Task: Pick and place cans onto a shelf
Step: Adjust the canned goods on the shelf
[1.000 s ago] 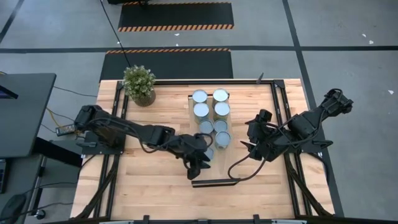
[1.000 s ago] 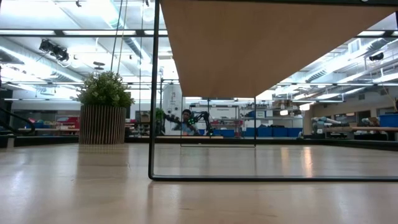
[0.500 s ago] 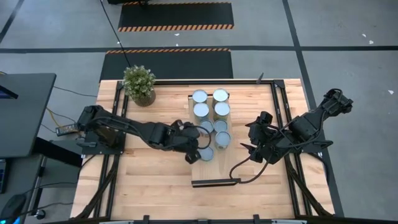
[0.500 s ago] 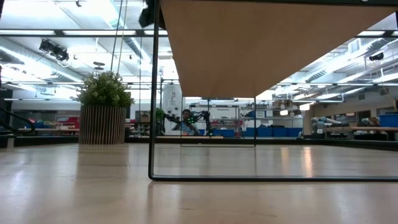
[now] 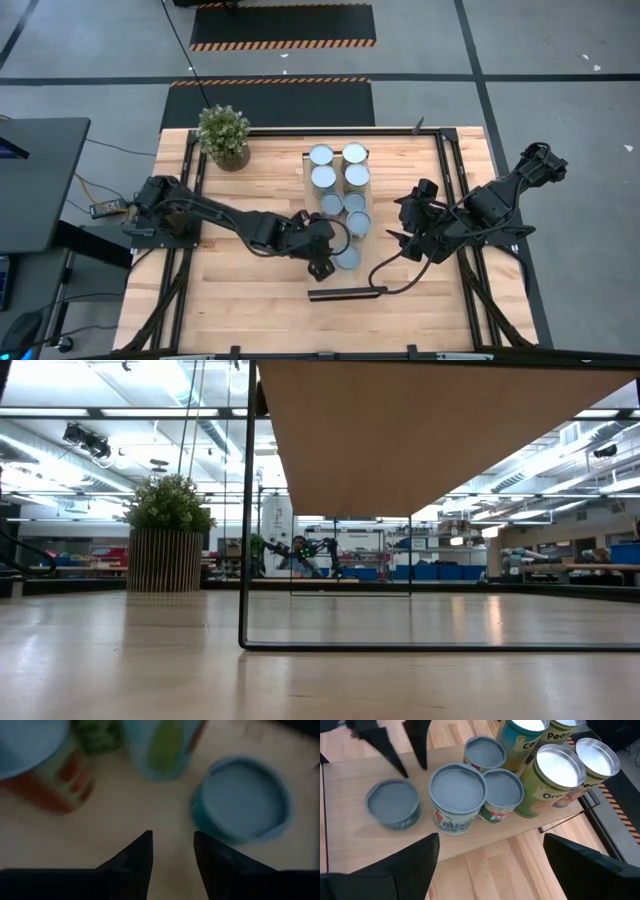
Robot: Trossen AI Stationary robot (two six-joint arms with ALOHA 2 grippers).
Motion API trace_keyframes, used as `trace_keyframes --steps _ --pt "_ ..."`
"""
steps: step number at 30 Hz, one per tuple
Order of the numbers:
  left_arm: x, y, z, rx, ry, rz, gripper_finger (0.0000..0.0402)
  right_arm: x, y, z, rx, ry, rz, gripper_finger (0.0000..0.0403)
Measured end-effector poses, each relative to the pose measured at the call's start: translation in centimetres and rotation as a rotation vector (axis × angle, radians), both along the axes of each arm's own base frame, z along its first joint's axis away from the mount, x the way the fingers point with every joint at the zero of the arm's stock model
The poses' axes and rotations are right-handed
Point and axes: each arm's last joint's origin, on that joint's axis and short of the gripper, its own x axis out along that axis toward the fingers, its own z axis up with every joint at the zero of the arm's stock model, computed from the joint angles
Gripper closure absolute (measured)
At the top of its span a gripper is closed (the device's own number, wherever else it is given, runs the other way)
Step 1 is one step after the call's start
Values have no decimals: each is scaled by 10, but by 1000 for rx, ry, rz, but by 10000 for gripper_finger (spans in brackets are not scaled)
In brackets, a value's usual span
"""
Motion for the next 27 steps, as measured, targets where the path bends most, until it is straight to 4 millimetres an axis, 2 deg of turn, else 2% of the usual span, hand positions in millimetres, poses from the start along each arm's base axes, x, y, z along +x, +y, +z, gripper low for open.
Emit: trace_keyframes --steps 9,16,21,27 --pt "16 -14 -4 -48 -114 -57 253 0 0 0 0 3 4 37" --pt "12 -12 -4 -24 -85 -69 253 -4 3 0 29 25 35 37" --pt "4 -19 9 19 -105 -147 253 -5 26 -3 85 -37 130 37" --pt "-7 -30 23 94 -133 -260 253 1 56 -35 51 -36 194 37"
